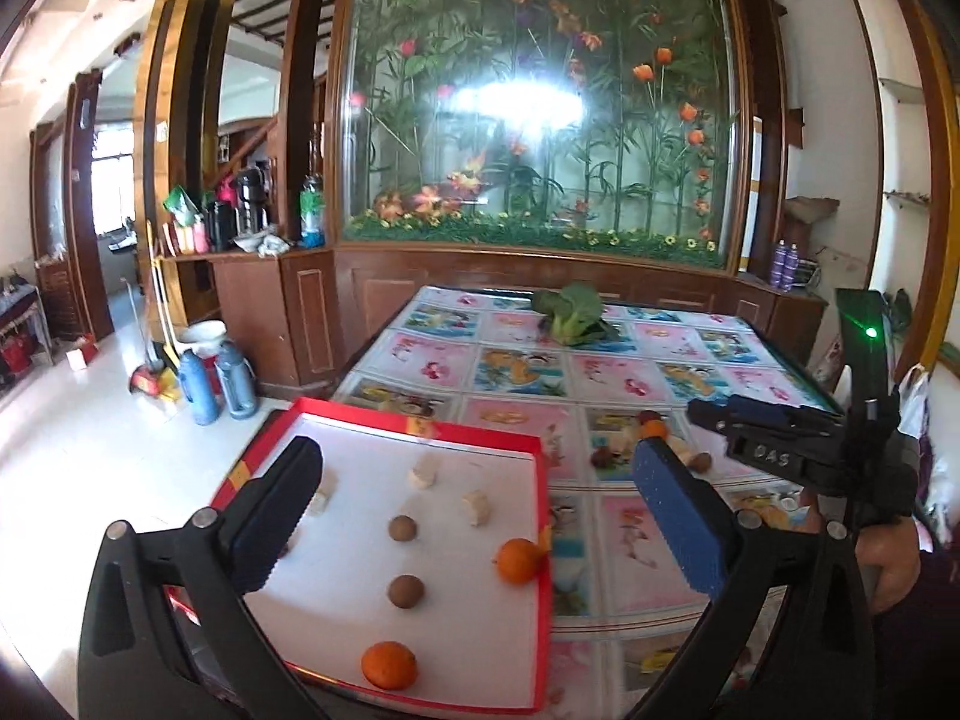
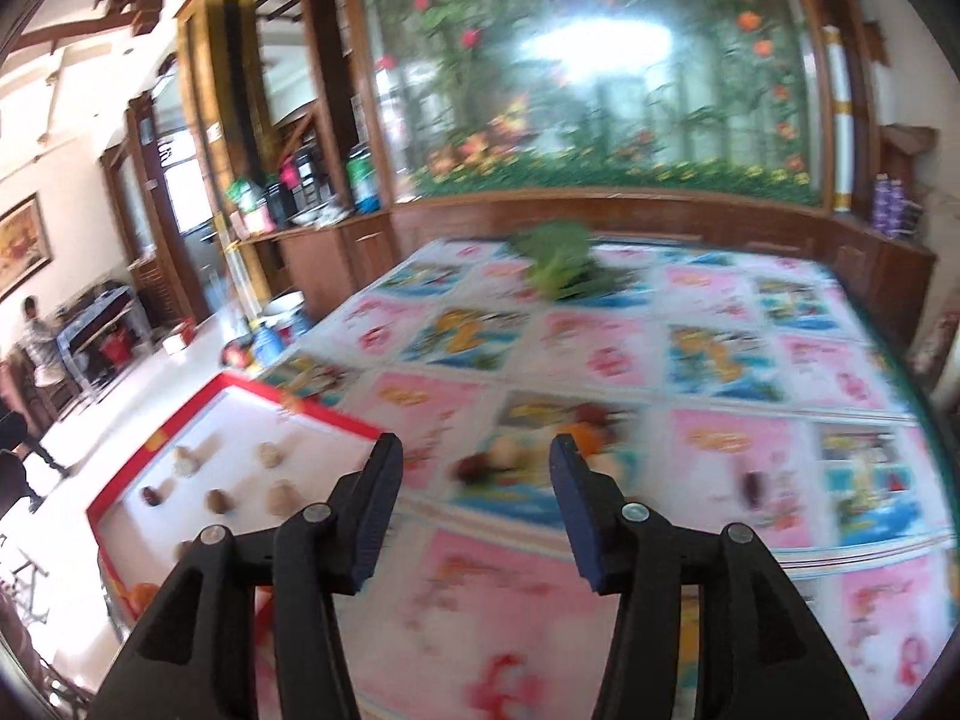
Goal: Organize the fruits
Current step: 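Move the right gripper to the tablecloth and grasp a red date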
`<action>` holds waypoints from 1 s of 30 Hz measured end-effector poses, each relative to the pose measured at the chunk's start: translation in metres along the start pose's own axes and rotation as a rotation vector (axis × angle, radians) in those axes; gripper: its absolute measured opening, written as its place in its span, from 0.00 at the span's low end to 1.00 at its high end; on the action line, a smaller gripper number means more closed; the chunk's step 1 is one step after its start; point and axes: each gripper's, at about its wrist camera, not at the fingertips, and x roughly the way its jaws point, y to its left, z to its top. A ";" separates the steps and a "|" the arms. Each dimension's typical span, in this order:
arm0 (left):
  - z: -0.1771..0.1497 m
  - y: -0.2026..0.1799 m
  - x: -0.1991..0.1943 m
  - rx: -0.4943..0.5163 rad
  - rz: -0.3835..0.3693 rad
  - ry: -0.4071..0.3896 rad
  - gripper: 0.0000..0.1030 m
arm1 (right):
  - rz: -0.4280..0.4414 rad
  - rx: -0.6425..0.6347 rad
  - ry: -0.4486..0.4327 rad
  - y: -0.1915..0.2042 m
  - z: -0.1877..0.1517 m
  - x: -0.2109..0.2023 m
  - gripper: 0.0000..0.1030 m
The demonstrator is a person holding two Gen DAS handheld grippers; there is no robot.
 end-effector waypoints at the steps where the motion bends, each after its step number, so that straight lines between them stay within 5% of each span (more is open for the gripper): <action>1: 0.000 0.001 0.002 -0.014 -0.004 0.005 1.00 | -0.017 0.012 -0.012 -0.010 -0.001 -0.006 0.51; 10: -0.017 -0.010 0.043 0.001 -0.019 0.125 1.00 | -0.219 0.136 -0.017 -0.124 -0.020 -0.040 0.55; 22: -0.030 -0.102 0.095 0.268 -0.126 0.257 1.00 | -0.186 0.195 0.178 -0.168 -0.031 0.024 0.54; 28: -0.030 -0.131 0.118 0.265 -0.206 0.330 1.00 | -0.144 0.158 0.286 -0.167 -0.016 0.066 0.30; 30: -0.031 -0.139 0.129 0.241 -0.236 0.376 0.92 | -0.149 0.132 0.331 -0.165 -0.016 0.079 0.27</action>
